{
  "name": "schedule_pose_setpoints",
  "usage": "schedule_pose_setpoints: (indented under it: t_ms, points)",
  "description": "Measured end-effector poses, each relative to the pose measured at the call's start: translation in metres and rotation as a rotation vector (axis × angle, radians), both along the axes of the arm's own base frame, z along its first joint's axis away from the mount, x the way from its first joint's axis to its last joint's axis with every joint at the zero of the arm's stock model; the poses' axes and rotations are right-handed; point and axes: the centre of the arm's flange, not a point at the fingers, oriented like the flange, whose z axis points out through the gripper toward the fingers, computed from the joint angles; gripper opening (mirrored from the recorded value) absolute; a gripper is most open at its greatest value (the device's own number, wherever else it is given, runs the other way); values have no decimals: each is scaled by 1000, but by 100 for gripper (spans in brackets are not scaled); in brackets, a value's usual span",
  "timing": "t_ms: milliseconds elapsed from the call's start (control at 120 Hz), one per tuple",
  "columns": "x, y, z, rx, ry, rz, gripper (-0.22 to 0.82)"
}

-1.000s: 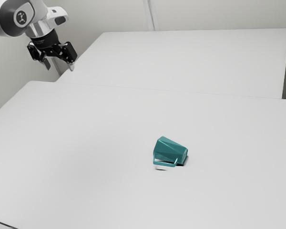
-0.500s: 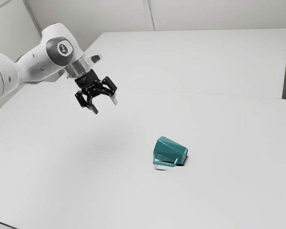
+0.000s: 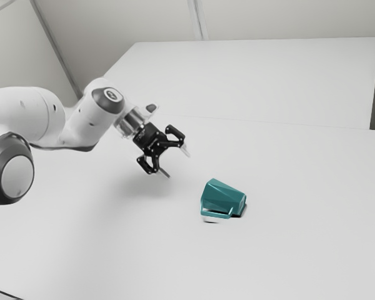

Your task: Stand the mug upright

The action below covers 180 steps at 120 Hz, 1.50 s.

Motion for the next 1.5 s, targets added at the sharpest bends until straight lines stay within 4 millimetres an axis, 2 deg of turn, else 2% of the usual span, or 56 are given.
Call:
schedule_pose_setpoints:
  t_ms: [133, 325, 425, 625, 750, 783, 925, 1042, 1175, 1367, 1433, 1500]
  points:
    - [3, -20, -16, -68, 22, 25, 60]
    - [6, -60, -39, -152, 45, 52, 60]
    - [7, -64, -53, -167, 59, 77, 60]
    - [6, -89, -67, -196, 71, 86, 60]
    - [6, -96, -74, -205, 78, 96, 60]
    - [6, -97, -75, -205, 76, 99, 54]
    - [9, -95, -74, -190, 59, 110, 16]
    - [11, -98, -71, -184, 46, 110, -1]
    - [12, -105, -68, -181, 35, 104, -10]
    - [12, -114, -62, -154, 17, 84, -15]
    - [11, -121, -48, -122, -8, 47, -16]
    - [9, -125, -19, -75, -55, 0, -17]
